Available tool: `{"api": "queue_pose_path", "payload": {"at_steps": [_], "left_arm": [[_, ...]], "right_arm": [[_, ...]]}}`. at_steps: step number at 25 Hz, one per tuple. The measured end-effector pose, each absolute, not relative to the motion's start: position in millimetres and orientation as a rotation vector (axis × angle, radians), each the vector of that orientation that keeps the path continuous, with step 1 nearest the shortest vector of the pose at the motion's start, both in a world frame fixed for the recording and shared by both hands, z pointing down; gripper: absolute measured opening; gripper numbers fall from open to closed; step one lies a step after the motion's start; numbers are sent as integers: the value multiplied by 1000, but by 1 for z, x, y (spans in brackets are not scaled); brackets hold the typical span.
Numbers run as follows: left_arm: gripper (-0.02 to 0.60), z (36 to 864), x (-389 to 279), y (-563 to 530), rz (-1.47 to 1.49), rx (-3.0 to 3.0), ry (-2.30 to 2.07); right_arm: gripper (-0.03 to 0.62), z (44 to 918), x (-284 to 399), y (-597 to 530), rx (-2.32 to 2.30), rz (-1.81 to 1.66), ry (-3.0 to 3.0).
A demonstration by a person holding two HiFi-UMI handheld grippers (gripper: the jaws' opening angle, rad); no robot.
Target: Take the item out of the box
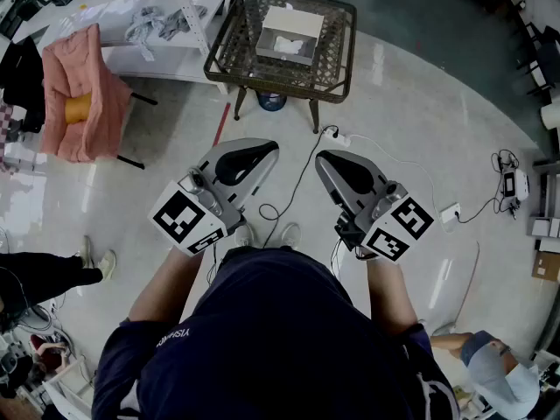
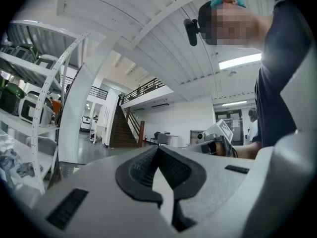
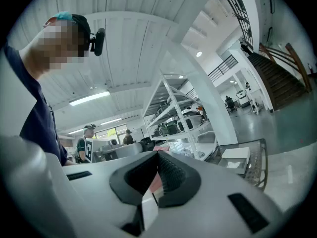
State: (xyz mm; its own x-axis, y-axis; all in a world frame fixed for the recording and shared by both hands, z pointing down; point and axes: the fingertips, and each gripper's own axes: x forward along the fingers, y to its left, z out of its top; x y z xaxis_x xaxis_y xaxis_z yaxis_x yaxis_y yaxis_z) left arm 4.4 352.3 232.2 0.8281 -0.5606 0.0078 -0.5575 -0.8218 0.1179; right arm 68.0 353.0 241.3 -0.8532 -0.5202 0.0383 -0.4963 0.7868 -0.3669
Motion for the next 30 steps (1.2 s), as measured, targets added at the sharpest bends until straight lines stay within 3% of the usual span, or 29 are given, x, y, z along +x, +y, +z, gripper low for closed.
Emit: {"api": "queue_pose_path", "payload": {"at_steps": [30], "left_arm": [[8,238,68,326,-19,2889,-983]], "right_arm": [[25,257,150,326,-774,-630,2889]]}}
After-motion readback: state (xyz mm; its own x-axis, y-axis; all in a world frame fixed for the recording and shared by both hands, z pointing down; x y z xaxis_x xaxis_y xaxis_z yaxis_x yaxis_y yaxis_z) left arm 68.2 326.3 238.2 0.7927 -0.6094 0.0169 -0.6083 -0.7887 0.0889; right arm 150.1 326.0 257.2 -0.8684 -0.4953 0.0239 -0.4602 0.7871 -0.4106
